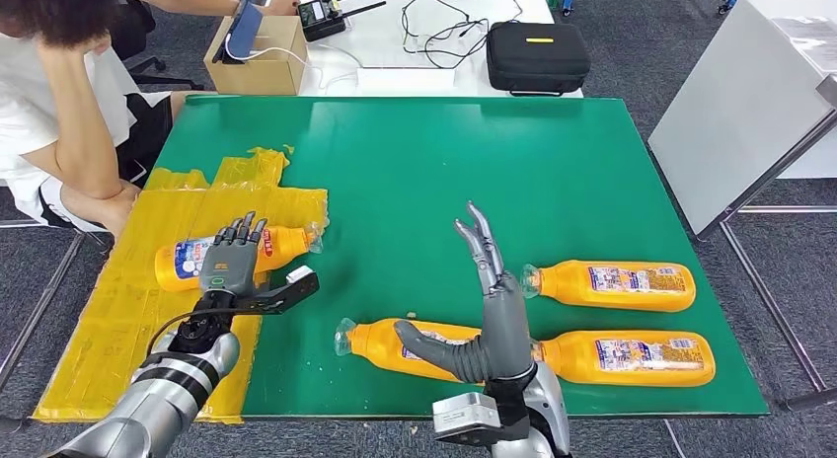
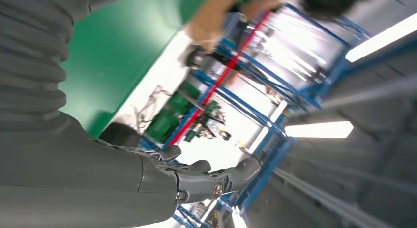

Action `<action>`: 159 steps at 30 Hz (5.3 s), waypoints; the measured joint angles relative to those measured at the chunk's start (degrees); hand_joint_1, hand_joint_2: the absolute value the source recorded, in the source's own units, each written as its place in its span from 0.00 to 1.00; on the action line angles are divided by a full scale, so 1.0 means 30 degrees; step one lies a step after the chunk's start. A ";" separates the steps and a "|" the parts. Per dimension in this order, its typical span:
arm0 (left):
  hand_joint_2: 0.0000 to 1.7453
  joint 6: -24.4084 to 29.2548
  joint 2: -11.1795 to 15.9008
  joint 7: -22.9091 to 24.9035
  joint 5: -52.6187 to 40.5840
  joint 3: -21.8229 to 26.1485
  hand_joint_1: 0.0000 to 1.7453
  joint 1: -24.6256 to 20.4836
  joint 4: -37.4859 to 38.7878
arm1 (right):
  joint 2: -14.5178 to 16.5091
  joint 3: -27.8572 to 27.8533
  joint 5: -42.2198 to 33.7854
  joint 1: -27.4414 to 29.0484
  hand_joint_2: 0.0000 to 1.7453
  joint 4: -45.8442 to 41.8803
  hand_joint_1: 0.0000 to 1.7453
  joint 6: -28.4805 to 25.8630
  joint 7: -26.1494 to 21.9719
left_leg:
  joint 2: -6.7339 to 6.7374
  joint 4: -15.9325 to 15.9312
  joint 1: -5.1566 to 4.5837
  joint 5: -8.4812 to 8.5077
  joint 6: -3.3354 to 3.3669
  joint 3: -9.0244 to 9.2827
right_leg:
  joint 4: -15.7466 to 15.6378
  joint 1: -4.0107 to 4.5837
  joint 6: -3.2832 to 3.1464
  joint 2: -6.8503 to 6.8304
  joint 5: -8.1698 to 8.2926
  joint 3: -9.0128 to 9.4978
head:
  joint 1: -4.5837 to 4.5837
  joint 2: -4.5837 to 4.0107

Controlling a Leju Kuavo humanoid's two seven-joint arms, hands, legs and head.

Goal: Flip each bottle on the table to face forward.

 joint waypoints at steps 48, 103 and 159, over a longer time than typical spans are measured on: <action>1.00 0.2069 -0.3233 -1.0035 1.3578 0.0367 0.00 0.9803 -1.9806 | -0.1918 0.1493 1.1319 -0.1262 1.00 0.8664 0.00 0.4398 0.8879 | -0.0018 0.0002 -0.0006 -0.0027 0.0007 -0.0039 | -0.0021 -0.0002 0.0003 0.0002 -0.0008 -0.0039 | -0.0004 0.0000; 1.00 -0.0077 -0.3250 -0.9798 1.5720 0.0705 0.00 1.0122 -1.9755 | -0.1661 0.0636 1.3395 -0.1319 1.00 0.9045 0.03 0.5050 1.1673 | -0.0029 0.0002 -0.0009 -0.0011 0.0027 0.0002 | -0.0025 -0.0005 0.0015 0.0003 0.0005 -0.0008 | -0.0003 0.0000; 1.00 -0.6990 -0.3153 -0.8091 1.9826 -0.0072 0.00 1.0343 -1.9372 | 0.0188 -0.3334 0.4844 0.1479 1.00 0.4495 1.00 -0.4090 0.3745 | -0.0051 0.0001 -0.0018 -0.0009 0.0040 -0.0044 | -0.0026 -0.0011 0.0045 0.0001 0.0019 -0.0048 | -0.0003 0.0000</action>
